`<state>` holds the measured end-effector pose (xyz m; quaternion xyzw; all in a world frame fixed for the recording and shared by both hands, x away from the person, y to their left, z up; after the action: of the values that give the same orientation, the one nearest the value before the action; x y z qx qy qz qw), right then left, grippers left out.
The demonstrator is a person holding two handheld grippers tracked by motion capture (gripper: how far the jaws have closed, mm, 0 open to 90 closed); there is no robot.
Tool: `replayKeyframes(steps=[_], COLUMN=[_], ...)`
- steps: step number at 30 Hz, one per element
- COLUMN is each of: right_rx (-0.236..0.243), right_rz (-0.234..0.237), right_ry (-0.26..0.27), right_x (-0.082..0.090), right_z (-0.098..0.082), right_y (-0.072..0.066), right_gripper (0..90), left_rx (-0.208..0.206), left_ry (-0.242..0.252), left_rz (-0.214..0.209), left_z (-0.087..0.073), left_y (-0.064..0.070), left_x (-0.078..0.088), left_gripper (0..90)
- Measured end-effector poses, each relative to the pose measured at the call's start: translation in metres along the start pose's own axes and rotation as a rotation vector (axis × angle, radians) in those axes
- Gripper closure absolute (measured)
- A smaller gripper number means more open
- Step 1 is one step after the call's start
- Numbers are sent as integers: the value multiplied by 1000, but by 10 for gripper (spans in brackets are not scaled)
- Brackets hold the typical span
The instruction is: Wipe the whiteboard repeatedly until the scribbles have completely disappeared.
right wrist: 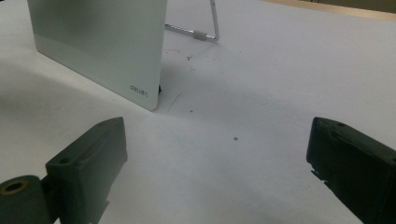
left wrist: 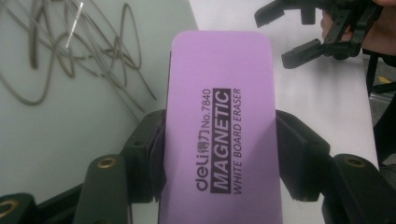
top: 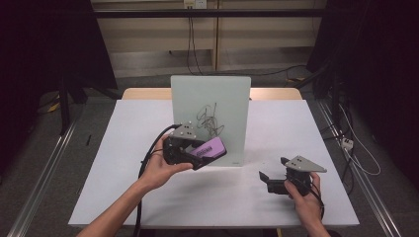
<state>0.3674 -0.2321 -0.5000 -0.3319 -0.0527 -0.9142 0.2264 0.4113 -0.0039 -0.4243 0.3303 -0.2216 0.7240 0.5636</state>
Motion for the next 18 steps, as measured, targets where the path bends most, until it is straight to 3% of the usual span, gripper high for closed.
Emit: replayKeyframes(steps=[5, 11, 18], right_rx=[10, 18, 20], right_rz=[5, 10, 12], right_ry=[1, 5, 0], right_x=[2, 4, 2], right_z=[-1, -2, -2], right_y=[-1, -2, -2], right_gripper=[56, 56, 56], left_rx=[-8, -1, -11], left_ry=[6, 15, 33], left_rz=[22, 87, 100], left_z=[3, 7, 10], left_y=[-1, -8, -11], left_x=[6, 17, 26], left_gripper=[404, 404, 405])
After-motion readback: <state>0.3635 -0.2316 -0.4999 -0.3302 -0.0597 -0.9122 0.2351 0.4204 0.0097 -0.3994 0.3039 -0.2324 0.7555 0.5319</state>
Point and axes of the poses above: each handheld gripper's, and its own axes: x roughly backward along the jaws, z roughly out of its top, y roughly to its right, the point moved 10 cm from there along -x, roughly forward along the jaws, and after that the axes turned 10 degrees about -y, right-handed, at the moved point
